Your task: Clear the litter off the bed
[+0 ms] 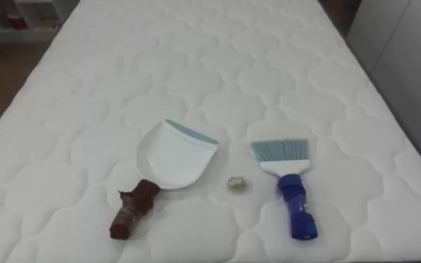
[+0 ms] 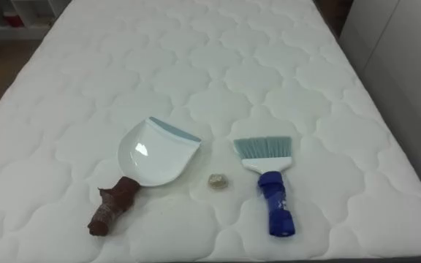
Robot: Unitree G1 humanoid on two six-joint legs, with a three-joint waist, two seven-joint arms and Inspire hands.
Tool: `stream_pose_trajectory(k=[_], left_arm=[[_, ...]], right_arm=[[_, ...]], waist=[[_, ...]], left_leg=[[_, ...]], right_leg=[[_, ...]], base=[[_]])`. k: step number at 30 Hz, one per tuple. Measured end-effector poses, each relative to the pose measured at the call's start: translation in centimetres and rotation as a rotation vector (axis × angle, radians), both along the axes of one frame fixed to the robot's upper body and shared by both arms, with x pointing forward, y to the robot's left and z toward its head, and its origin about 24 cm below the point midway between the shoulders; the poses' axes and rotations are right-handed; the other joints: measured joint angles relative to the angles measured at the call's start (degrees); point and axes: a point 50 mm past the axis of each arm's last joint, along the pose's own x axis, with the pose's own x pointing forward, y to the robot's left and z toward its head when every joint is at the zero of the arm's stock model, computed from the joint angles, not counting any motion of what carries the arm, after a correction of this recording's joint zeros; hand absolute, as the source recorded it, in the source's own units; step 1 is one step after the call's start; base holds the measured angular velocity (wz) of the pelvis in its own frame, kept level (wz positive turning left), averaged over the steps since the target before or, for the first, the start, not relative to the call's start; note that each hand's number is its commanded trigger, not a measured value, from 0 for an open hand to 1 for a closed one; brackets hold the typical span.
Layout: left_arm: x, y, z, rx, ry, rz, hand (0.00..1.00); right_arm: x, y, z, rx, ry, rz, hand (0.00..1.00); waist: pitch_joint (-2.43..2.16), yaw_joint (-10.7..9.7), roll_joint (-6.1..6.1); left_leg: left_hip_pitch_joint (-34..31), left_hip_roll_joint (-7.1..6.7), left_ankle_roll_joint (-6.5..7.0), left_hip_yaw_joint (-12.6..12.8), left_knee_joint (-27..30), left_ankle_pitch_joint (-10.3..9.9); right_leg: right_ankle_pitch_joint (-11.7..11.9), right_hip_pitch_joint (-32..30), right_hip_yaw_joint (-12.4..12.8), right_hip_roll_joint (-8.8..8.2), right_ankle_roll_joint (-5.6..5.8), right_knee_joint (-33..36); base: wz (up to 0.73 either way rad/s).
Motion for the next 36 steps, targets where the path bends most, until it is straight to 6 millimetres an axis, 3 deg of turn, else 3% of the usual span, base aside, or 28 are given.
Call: stream_pose_trajectory(k=[11,20,25,29,32,34,35,36], left_arm=[[-0.3,0.0,0.0,-0.006,0.006,0.001,0.00],[0.9,0.3,0.2,0.057,-0.032,-0.050,0.00],[4.2,1.3,1.4,0.189,-0.191,-0.093,0.00],[8.0,1.8,3.0,0.302,-0.372,-0.132,0.00],[10.3,1.6,4.3,0.359,-0.500,-0.149,0.00],[11.5,1.3,5.0,0.369,-0.561,-0.171,0.00],[12.4,1.0,5.3,0.370,-0.597,-0.186,0.00],[13.1,0.7,5.5,0.365,-0.620,-0.204,0.00]], right_arm=[[0.3,0.0,0.0,0.003,-0.007,0.003,0.00],[0.5,0.1,0.0,0.006,-0.033,0.008,0.00],[0.7,0.1,0.1,0.003,-0.054,0.018,0.00],[1.9,0.0,0.2,0.003,-0.105,0.023,0.00],[2.7,0.1,0.3,0.011,-0.137,0.034,0.00],[3.0,0.1,0.3,0.016,-0.152,0.031,0.00],[3.0,0.1,0.3,0.019,-0.155,0.024,0.00],[3.1,0.1,0.3,0.020,-0.158,0.025,0.00]], waist=[[-0.03,0.02,-0.54],[0.03,-0.02,-0.45],[0.16,-0.14,-0.62],[-0.04,-0.15,-0.90],[-0.10,-0.22,-1.00],[-0.38,-0.34,-1.16],[-0.15,-0.37,-0.93],[-0.26,-0.33,-1.21]], left_leg=[[-0.39,-0.12,0.00,-0.08,0.12,0.00],[-0.58,-0.12,0.01,-0.10,0.27,0.00],[-0.95,-0.14,0.02,-0.71,0.46,0.01],[-1.61,-0.20,0.05,-0.77,0.54,0.02],[-1.96,-0.31,0.07,-0.90,0.64,0.03],[-2.29,-0.38,0.06,-1.06,0.69,0.03],[-2.45,-0.39,0.06,-1.06,0.68,0.03],[-2.72,-0.40,0.07,-1.12,0.71,0.03]], right_leg=[[-0.04,-0.34,0.02,-0.10,0.07,-0.03],[-0.05,-0.64,-0.01,-0.16,0.09,0.00],[-0.05,-0.89,-0.11,-0.09,0.09,0.03],[-0.03,-1.41,-0.25,-0.11,0.13,0.40],[-0.01,-1.62,-0.83,-0.11,0.15,0.31],[-0.01,-1.70,-1.35,-0.14,0.16,0.22],[0.00,-1.82,-1.37,-0.15,0.18,0.19],[0.03,-1.96,-1.46,-0.18,0.21,0.16]], base=[[0.00],[0.00],[0.01],[0.02],[0.04],[0.07],[0.06],[0.05]])
